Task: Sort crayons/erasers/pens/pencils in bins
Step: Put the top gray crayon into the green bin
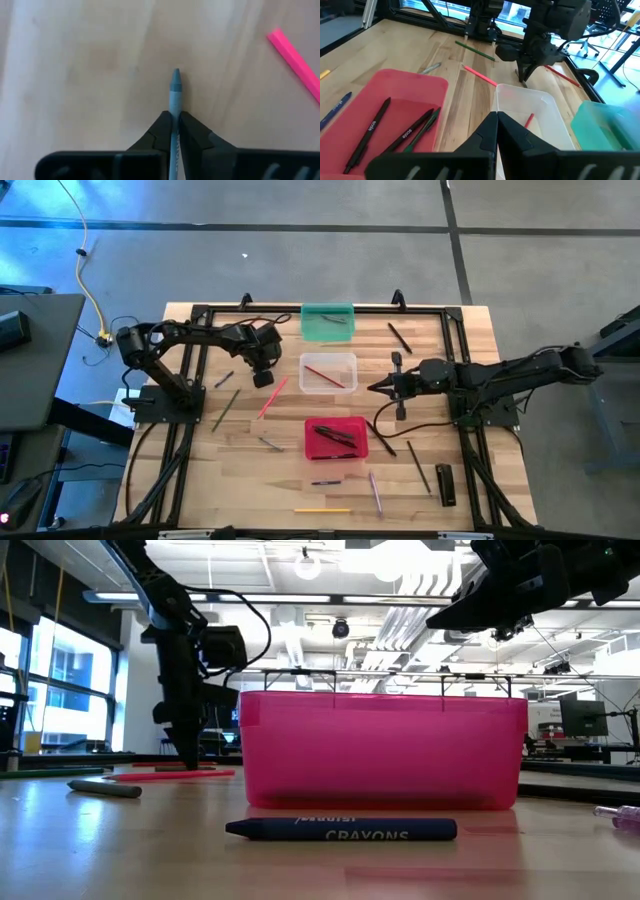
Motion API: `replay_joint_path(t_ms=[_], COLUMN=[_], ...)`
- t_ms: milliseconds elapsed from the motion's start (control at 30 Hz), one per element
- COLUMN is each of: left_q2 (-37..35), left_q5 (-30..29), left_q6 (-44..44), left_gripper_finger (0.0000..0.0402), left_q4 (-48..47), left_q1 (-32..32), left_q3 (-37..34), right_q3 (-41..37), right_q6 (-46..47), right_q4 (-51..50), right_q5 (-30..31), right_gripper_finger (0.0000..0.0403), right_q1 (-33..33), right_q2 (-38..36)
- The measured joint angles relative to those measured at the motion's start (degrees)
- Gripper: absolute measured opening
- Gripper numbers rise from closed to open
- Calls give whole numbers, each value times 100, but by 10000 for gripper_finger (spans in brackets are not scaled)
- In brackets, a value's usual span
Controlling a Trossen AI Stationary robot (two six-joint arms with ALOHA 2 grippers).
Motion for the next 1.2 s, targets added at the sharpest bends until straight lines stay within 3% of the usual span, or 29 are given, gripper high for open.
replay_joint_path(t_ms=[300, 667, 867, 1200], left_q2=[-141, 5, 892, 2772], left_q5=[-35, 849, 955, 970], left_q6=[41, -601, -599, -155], left_gripper_finger=[4, 4, 4, 3], left_q4=[255, 2284, 2312, 1008], left_q1=[233, 691, 590, 573], left_q3=[742, 1511, 2411, 4538], right_q3=[0, 2, 2, 2], right_q6=[42, 43, 44, 46], right_q4=[-57, -92, -92, -150], right_q5=[2, 2, 2, 2], right_gripper_finger=[0, 0, 0, 0], right_q1=[-2, -1, -2, -2], right_q2=[0, 1, 1, 3])
